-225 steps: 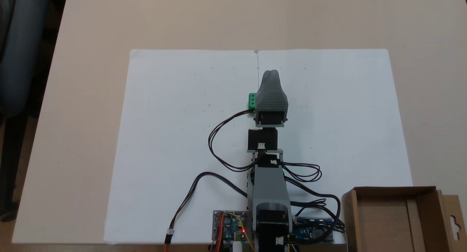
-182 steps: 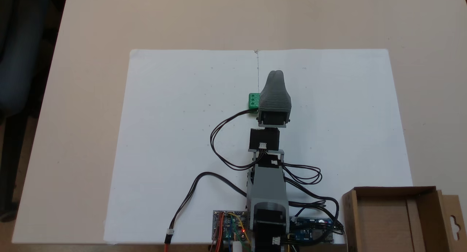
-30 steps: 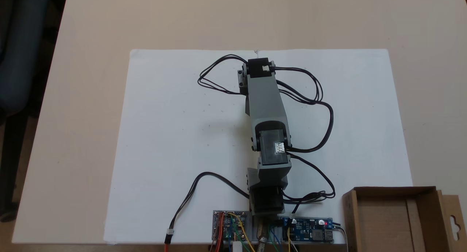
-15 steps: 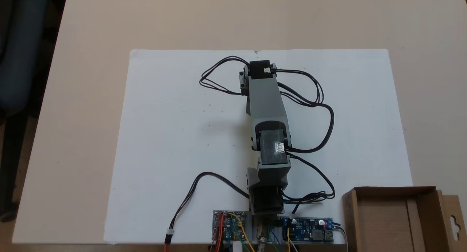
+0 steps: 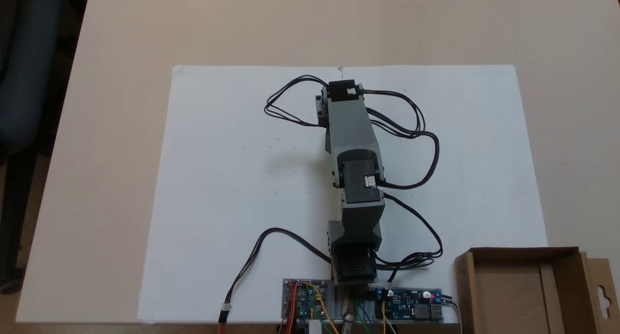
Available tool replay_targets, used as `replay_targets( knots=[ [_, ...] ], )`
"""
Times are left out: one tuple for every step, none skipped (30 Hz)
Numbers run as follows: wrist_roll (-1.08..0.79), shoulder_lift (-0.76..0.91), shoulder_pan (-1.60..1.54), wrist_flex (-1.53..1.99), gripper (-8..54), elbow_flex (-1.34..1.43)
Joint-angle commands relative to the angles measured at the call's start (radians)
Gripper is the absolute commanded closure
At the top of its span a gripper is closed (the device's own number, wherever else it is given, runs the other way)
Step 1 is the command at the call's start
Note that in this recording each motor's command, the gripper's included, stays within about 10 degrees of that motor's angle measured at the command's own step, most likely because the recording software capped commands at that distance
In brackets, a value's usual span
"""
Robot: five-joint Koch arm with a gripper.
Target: Grasp a green dice and put it in the bin.
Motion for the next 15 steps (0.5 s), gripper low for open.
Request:
replay_targets(
  knots=[
    [0.055,0.006,-0.018,-0.031,2.0,-0.017],
    [0.055,0.002,-0.018,-0.034,2.0,-0.017],
    [0.055,-0.009,-0.02,-0.04,2.1,-0.017],
    [0.055,-0.012,-0.02,-0.043,2.1,-0.017],
    [0.055,-0.017,-0.02,-0.048,2.2,-0.017],
    [0.054,-0.02,-0.018,-0.057,2.2,-0.017],
    [0.054,-0.021,-0.018,-0.06,2.3,-0.017],
    [0.052,-0.021,-0.017,-0.06,2.3,-0.017],
    [0.052,-0.021,-0.017,-0.06,2.3,-0.017],
    [0.051,-0.021,-0.017,-0.058,2.3,-0.017],
    [0.051,-0.021,-0.017,-0.06,2.3,-0.017],
    [0.051,-0.021,-0.017,-0.06,2.3,-0.017],
    [0.051,-0.021,-0.017,-0.058,2.4,-0.017],
    [0.049,-0.025,-0.017,-0.06,2.4,-0.015],
    [0.049,-0.025,-0.017,-0.06,2.4,-0.017]
  ],
)
